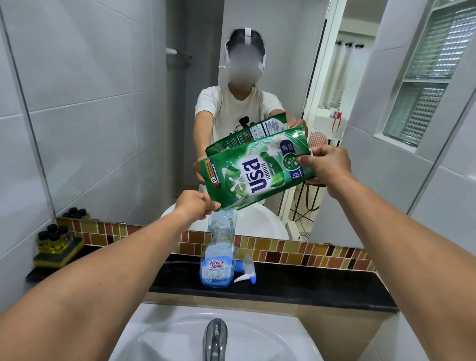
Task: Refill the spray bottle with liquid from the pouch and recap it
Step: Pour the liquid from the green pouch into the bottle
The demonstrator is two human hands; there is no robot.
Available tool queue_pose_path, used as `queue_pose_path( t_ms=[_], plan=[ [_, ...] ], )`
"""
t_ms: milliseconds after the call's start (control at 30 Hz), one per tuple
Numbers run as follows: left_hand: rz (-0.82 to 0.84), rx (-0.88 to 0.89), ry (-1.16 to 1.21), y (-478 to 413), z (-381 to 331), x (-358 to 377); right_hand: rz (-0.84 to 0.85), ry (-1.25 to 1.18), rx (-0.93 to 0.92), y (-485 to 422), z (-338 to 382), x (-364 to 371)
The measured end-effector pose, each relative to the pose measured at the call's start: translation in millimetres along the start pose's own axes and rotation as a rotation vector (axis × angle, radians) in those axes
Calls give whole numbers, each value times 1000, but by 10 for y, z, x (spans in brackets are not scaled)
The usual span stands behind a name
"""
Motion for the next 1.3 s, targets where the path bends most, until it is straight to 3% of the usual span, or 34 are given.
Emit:
queue_pose_path(
  t_ms=[1300],
  plan=[
    [-10,17,-26,2,3,-14,-11,-43,24,-9,-193,-12]
  ],
)
Point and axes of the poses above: each hand's wrist, its own y-axis away from the middle knuckle, its own x-axis out of the palm, z = x × y, the point moved 5 cm from there along -y, towards the middle knuckle, and after that the axes turned 7 degrees about -z, right-handed, at the moved point
